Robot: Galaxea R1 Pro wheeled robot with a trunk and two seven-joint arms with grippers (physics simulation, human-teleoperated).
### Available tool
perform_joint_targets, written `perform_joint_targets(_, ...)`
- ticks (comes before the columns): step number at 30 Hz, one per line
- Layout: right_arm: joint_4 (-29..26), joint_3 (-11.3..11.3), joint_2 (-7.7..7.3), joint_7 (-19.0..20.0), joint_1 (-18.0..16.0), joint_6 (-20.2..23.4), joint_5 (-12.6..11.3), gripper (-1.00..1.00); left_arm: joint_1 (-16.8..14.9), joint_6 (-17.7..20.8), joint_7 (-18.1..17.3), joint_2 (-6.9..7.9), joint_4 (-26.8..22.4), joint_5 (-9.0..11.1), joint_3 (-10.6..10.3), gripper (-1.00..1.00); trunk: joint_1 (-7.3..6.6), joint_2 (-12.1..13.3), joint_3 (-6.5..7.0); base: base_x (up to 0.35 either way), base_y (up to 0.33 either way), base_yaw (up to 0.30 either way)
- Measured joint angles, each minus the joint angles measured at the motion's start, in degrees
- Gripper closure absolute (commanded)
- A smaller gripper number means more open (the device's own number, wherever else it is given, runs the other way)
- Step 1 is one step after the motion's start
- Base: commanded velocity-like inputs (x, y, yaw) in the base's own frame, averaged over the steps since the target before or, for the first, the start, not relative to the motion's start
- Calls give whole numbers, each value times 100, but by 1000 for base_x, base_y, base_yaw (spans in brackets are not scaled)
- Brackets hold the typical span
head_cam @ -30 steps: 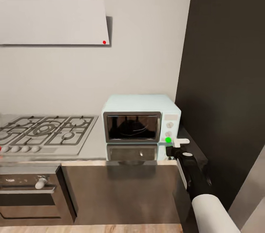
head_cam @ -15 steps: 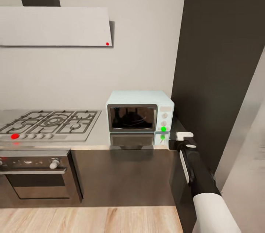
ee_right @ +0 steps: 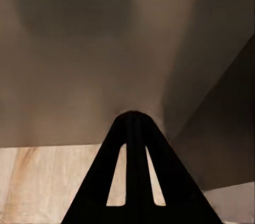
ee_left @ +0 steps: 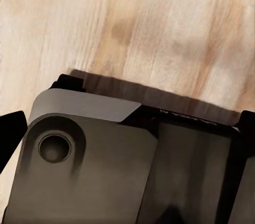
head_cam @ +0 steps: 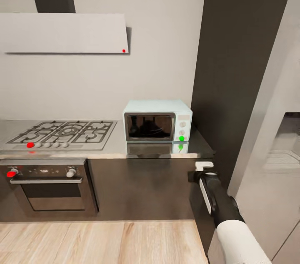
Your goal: In the kitchen, take the popcorn bag from the countertop, put it into the microwave, and heat it until the popcorn is cooked so the cooked popcorn ends up inside the bag.
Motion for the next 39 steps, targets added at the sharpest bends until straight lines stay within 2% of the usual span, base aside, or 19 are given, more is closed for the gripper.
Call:
perform_joint_targets(2, 375, -5, -15, -7, 0, -100, -1, 100, 0, 0, 1, 3, 0, 4, 0, -100, 0, 0, 0, -7, 0, 0)
perform_joint_targets(4, 1130, -17, -46, -14, 3, -334, 5, 100, 0, 0, 3, 5, 0, 9, 0, -100, 0, 0, 0, -2, 0, 0)
perform_joint_targets(6, 1934, -14, -186, -1, -1, -751, 11, 100, -1, 0, 4, 5, 0, 11, 0, -100, 0, 0, 0, 0, 0, 0)
perform_joint_targets(8, 2978, -8, -383, -8, 2, -1284, 1, 100, -2, 0, 4, 5, -1, 15, 0, -100, 0, 0, -1, 0, 0, 0)
perform_joint_targets(9, 3539, -10, -421, -15, 3, -1468, -2, 100, -1, 0, 4, 5, 0, 18, 0, -100, 0, 0, -1, 0, 0, 0)
perform_joint_targets(11, 4138, -13, -454, -14, 2, -1678, -3, 100, 0, 0, 4, 5, 0, 19, 0, -100, 0, -1, -1, 0, 0, 0)
perform_joint_targets(13, 5132, -1, -683, -12, 11, -2279, -3, 100, 1, 0, 5, 6, -2, 20, 0, -100, 0, -1, -1, 0, 0, 0)
perform_joint_targets(14, 5319, 3, -760, -8, 7, -2504, -7, 100, 1, 0, 5, 5, -1, 19, 0, -100, 0, -1, 0, 0, 0, 0)
perform_joint_targets(16, 5505, 8, -856, 0, 77, -2895, -6, 100, 1, 0, 5, 6, -1, 20, 0, -100, 0, -1, -1, 0, 0, 0)
perform_joint_targets(17, 5565, 10, -888, 1, 358, -3072, 2, 100, 0, 0, 5, 6, -1, 20, 0, -100, -1, -1, -1, 0, 0, 0)
perform_joint_targets(18, 5587, 1, -771, 4, 988, -4216, 11, 100, -6, -16, 5, 297, -44, 35, 8, -100, 0, -1, 1, 0, 0, 0)
perform_joint_targets(19, 5589, 0, -769, 4, 1876, -4274, 6, 100, -3, -16, 5, 380, -45, 33, 13, -100, 0, -1, 0, 0, 0, 0)
perform_joint_targets(20, 5595, 4, -770, 4, 2717, -4276, 7, 100, -2, -15, 6, 382, -48, 31, 10, -100, 0, -1, -2, 0, 0, 0)
perform_joint_targets(21, 5595, 4, -771, 3, 3018, -4276, 7, 100, -3, -15, 6, 382, -49, 31, 9, -100, 0, -1, -1, 0, 0, 0)
perform_joint_targets(23, 5589, -2, -772, 4, 2512, -4276, 7, 100, -5, -15, 5, 381, -46, 30, 8, -100, 0, -1, 1, 0, 0, 0)
perform_joint_targets(39, 5593, 1, -763, 3, 2541, -4276, 7, 100, -4, -15, 5, 381, -47, 31, 9, -100, 0, -1, 0, 0, 0, 0)
